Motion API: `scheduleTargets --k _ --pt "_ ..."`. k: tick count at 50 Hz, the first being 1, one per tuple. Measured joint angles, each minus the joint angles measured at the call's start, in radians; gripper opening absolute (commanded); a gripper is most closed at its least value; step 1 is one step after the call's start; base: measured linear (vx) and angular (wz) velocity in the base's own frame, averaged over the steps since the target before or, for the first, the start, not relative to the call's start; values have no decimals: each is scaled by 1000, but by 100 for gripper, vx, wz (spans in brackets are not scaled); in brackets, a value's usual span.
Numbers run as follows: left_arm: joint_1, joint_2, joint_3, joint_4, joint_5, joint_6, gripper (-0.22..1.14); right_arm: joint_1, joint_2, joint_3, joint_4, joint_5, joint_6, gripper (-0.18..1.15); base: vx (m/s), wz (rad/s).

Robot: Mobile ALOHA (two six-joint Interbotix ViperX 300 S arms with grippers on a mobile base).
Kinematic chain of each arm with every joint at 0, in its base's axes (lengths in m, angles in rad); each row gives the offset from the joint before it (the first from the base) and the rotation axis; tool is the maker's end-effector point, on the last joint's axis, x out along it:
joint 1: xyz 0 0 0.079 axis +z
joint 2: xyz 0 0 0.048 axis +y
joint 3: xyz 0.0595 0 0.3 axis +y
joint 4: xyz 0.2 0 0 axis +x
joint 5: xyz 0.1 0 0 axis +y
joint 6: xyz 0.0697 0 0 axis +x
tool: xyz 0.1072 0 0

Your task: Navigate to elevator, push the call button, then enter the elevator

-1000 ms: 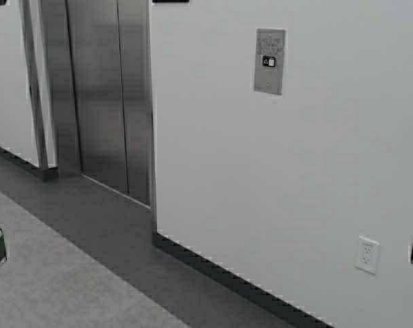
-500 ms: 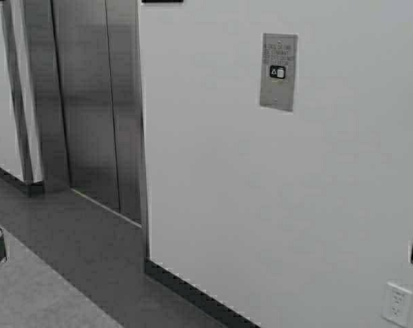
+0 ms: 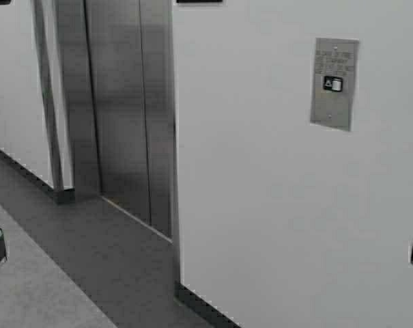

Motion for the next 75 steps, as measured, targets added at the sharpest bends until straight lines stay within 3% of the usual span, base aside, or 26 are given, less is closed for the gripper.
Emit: scheduleTargets --k 26,41,52,64,75 --pt "-23 -63 3 0 0 -15 3 124 118 -100 -118 324 0 5 31 4" --pt "-40 -132 18 -2 25 -17 3 245 121 -150 -247 635 0 6 26 1" --pt "-40 -133 17 -9 32 -20 3 305 229 -225 -322 868 2 6 18 4" --pt "-38 -140 15 -26 34 -23 3 410 457 -341 -502 1167 80 6 9 4" --pt "-40 -153 15 -31 55 -23 3 469 643 -362 -775 1281 313 6 3 3"
